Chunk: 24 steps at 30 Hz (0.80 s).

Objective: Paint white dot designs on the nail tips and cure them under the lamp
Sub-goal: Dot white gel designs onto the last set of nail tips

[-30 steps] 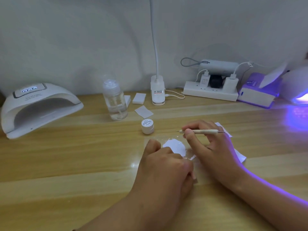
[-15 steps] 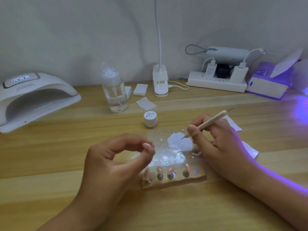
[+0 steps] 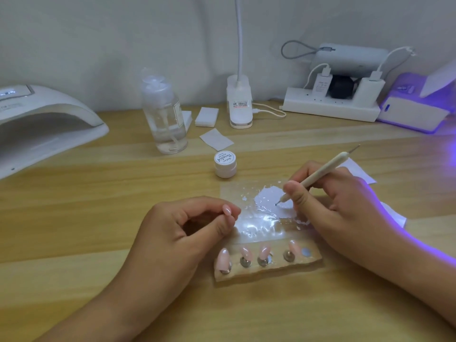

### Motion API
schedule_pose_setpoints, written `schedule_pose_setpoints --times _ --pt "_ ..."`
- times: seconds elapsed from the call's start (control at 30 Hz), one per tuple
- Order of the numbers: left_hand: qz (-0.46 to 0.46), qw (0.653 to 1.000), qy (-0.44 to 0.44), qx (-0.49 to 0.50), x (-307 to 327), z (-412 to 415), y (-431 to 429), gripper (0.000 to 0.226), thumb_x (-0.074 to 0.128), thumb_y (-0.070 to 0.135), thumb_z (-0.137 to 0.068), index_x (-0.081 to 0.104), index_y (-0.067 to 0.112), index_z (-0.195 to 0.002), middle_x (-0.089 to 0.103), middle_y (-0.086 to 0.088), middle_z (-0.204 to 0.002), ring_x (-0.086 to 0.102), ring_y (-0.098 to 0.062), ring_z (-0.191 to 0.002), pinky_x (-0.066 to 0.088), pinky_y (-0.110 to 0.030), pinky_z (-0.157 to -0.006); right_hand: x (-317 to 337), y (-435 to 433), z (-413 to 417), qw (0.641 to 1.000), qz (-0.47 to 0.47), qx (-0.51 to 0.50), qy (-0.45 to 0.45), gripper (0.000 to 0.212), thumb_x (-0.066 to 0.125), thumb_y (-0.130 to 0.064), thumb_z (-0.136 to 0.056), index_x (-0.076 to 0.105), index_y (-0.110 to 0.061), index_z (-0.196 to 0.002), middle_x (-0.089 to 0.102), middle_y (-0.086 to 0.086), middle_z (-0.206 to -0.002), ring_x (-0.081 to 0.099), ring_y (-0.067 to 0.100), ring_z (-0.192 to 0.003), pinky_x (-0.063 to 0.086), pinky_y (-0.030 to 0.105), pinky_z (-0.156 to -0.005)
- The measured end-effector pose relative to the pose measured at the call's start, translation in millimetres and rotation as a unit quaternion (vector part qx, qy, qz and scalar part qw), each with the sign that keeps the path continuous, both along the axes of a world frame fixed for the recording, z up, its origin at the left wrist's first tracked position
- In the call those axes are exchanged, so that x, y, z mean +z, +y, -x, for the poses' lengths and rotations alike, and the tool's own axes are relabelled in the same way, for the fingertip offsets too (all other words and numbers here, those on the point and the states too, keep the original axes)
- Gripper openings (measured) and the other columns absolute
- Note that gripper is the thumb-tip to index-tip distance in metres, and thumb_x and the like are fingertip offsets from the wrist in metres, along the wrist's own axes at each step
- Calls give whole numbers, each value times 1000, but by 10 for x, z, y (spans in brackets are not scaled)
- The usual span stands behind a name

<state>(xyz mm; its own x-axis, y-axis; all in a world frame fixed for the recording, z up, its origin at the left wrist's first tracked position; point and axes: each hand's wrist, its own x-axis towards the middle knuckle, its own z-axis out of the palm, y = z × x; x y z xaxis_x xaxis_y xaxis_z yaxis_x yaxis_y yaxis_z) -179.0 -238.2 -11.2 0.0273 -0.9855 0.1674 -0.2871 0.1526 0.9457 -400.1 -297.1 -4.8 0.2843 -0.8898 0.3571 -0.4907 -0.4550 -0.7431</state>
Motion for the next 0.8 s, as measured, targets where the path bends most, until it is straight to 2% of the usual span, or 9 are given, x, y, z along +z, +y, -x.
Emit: schedule_pose_setpoints --times 0.17,0.4,0.53,0.8 --pt "4 1000 -5 -11 -6 -4 -6 11 71 32 -78 78 36 -85 77 8 -81 72 -6 -75 53 -12 -68 -1 0 8 1000 -10 -7 -11 22 56 -40 -92 61 -27 -75 63 -7 -75 63 14 -71 50 22 -56" --pt "6 1000 -9 -12 -20 -4 -15 11 69 32 -78 78 34 -85 77 11 -82 73 -4 -78 51 -9 -69 -3 1 2 1000 -11 -10 1 25 55 -43 -91 62 -24 -77 63 -7 -79 62 11 -71 50 21 -58" --pt "7 1000 -6 -13 -21 0 -15 11 70 31 -78 78 34 -85 77 12 -82 73 -4 -79 51 -9 -70 -6 9 2 1000 -1 -8 9 25 54 -43 -90 62 -24 -77 63 -9 -82 62 8 -71 45 9 -55" --pt "9 1000 -9 -12 -16 3 -21 11 70 31 -78 77 34 -85 76 14 -82 72 -2 -78 50 -8 -68 -12 3 9 999 12 -17 38 27 51 -50 -89 61 -27 -77 62 -12 -82 60 11 -76 41 15 -62"
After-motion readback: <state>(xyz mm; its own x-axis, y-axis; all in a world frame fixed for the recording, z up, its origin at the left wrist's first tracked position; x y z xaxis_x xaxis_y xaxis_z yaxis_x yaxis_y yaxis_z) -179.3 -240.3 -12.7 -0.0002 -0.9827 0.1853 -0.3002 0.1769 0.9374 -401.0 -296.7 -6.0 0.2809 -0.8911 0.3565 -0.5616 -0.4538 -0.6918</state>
